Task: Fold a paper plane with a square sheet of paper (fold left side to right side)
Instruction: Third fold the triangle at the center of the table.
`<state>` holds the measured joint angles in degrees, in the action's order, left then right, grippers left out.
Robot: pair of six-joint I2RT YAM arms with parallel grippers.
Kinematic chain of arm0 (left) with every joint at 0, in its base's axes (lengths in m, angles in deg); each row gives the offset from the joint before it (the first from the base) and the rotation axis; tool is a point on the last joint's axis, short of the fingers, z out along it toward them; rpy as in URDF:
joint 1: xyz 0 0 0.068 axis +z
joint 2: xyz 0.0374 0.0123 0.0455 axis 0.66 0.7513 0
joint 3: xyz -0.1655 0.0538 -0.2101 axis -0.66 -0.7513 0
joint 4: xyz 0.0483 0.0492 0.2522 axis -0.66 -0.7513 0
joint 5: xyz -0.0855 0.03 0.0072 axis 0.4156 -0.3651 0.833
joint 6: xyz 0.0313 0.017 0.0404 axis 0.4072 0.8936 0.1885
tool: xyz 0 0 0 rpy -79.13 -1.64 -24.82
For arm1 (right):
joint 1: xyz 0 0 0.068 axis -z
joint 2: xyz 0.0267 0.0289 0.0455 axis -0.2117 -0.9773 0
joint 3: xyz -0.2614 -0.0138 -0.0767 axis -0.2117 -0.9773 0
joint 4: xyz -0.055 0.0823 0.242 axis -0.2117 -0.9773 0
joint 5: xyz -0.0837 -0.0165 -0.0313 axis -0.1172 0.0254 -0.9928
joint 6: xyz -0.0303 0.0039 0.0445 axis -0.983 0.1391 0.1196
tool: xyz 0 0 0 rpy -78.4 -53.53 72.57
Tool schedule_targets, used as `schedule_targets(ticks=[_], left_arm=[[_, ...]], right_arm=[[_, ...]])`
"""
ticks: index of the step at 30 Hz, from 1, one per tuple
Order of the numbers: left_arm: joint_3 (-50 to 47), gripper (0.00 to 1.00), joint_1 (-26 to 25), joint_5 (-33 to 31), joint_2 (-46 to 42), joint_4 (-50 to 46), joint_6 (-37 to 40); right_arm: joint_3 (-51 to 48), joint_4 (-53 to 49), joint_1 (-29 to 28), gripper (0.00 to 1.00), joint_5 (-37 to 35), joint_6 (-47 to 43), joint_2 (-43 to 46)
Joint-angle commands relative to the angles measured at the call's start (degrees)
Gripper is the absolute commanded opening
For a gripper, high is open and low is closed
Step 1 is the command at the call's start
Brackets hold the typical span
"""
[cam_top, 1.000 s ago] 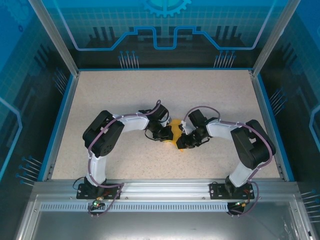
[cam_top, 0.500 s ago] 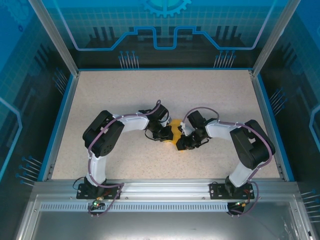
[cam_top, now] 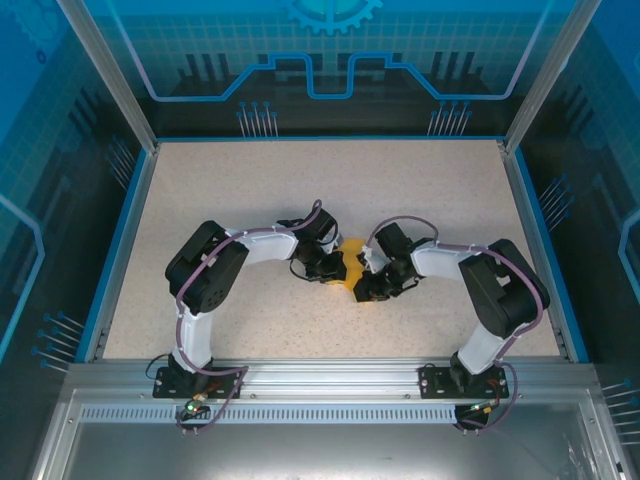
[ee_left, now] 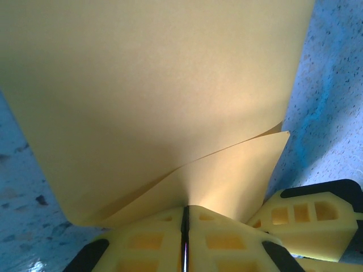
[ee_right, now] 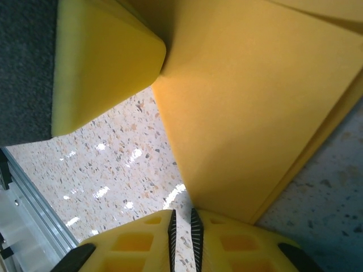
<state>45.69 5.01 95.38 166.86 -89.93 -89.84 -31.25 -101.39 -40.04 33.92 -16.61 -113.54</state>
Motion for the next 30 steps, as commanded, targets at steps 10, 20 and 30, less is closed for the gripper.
schedule_targets(ticks=[10, 20, 30], left_arm=[[-1.0, 0.10, 0.0, -6.1, 3.3, -4.2, 0.3], [-0.7, 0.10, 0.1, -5.6, 3.2, -3.9, 0.1], [-0.8, 0.10, 0.0, -5.0, 2.7, -3.2, 0.0]], right_arm=[[-5.9, -8.1, 0.8, 0.08, -1.2, 1.8, 8.5], [-1.4, -3.7, 0.7, 0.05, 2.3, 5.3, 9.7], [0.7, -3.5, 0.5, 0.00, -3.6, 6.8, 1.1]])
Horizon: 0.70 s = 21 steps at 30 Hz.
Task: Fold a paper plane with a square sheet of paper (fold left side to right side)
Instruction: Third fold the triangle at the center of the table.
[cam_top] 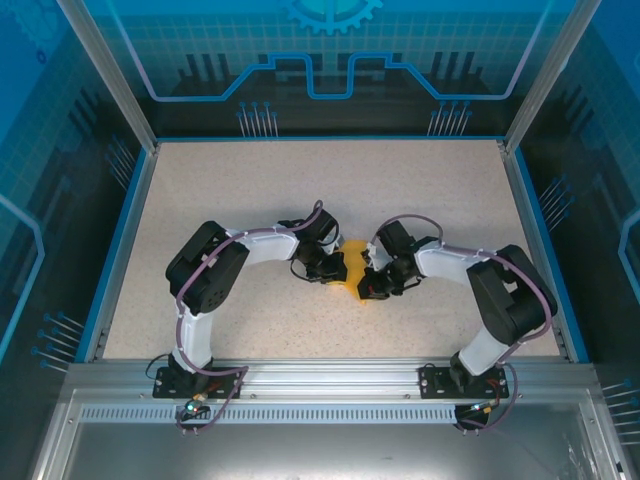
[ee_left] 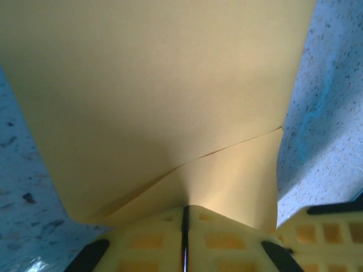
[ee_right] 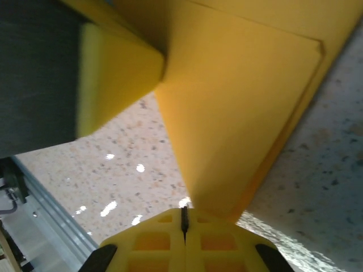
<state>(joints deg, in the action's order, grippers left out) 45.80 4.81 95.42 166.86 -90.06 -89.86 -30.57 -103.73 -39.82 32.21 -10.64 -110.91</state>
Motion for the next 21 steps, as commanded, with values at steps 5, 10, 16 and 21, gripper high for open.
schedule_targets(ticks=[5, 10, 16, 21], left_arm=[[-0.5, 0.11, 0.2, -4.5, 0.9, -2.4, 0.0], [-1.4, 0.12, -0.3, -4.6, -3.6, -1.2, 0.3], [-3.6, 0.12, -2.9, -3.6, -8.4, 0.3, -0.4], [-5.0, 0.11, -4.4, -2.7, -8.7, 1.8, -2.1]], right_arm=[[-2.5, -2.0, 0.3, 0.00, -4.2, 0.5, -3.5], [-3.9, -3.0, 0.3, 0.00, -7.1, 0.2, -3.8], [-3.4, -3.5, 0.3, 0.00, -7.9, -0.5, -3.6], [-3.3, -3.6, 0.3, 0.00, -8.1, -0.8, -3.7]])
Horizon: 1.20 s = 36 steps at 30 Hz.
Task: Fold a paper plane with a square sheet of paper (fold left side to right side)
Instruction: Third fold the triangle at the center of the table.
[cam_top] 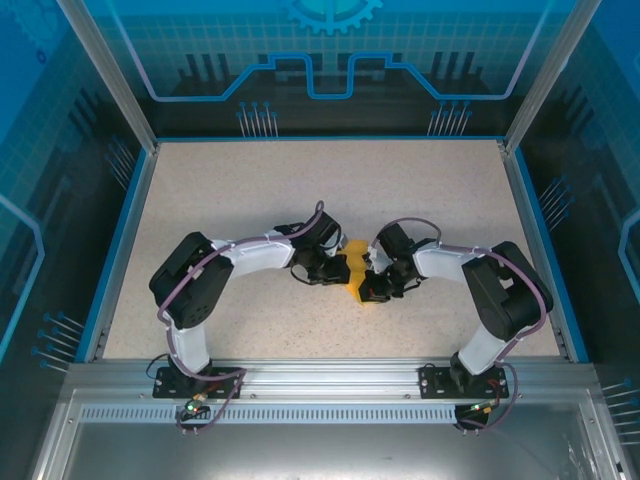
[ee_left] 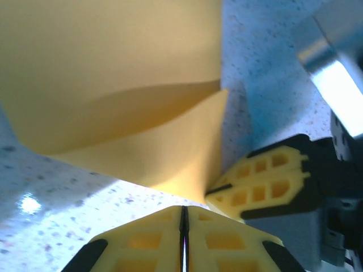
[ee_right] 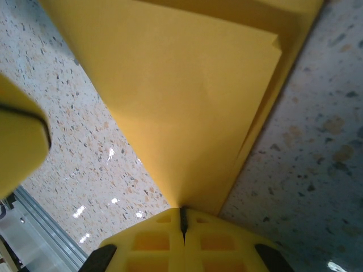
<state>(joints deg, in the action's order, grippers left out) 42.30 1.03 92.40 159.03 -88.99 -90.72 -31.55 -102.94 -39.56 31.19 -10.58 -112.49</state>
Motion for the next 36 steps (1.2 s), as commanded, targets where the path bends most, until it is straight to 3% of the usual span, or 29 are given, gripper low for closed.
schedule_targets(ticks=[1, 20, 36], left_arm=[[-1.5, 0.10, -0.9, 0.5, -0.7, 1.0, -1.3], [-1.2, 0.07, -2.5, 4.6, 5.1, 7.2, -3.9], [-2.4, 0.03, -0.8, -1.3, 8.9, 4.7, -1.4]], right_arm=[[-2.3, -4.3, 0.0, 0.00, -7.1, -0.9, -2.1], [-1.9, -4.5, -0.3, 0.00, -6.7, -0.9, -3.2], [-1.5, -7.4, -0.3, 0.00, -9.2, -2.0, -3.1]])
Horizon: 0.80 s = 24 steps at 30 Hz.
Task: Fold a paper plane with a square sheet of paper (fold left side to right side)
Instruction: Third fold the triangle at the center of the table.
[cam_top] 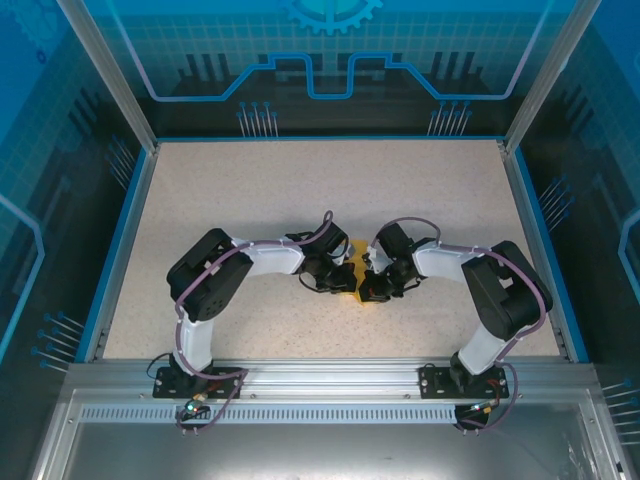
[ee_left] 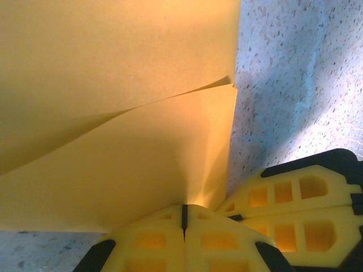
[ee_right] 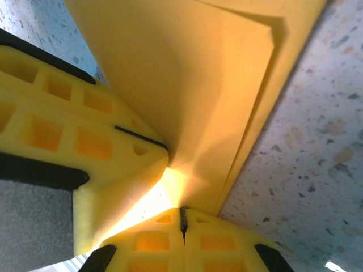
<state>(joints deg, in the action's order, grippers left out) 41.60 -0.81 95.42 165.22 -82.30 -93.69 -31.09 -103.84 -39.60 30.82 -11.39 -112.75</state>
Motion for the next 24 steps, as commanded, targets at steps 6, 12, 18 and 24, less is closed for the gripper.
schedule_targets(ticks=[6, 12, 18, 24], left_arm=[[-1.2, 0.03, 4.3, -5.6, 2.3, -3.3, 4.5], [-0.4, 0.03, 8.3, -6.8, 2.0, -2.9, 8.3], [0.0, 0.04, 11.9, -7.4, 1.8, -1.3, 11.6], [1.2, 0.04, 15.3, -7.2, 2.2, -1.9, 12.9]], right_arm=[[-1.9, -7.0, -0.3, 0.00, -9.1, -1.2, -2.7], [-2.1, -7.1, -0.3, 0.00, -9.1, -1.3, -2.4], [-2.2, -7.4, -0.3, 0.00, -8.8, -1.3, -1.9], [-2.4, -7.4, -0.3, 0.00, -8.5, -1.5, -1.6]])
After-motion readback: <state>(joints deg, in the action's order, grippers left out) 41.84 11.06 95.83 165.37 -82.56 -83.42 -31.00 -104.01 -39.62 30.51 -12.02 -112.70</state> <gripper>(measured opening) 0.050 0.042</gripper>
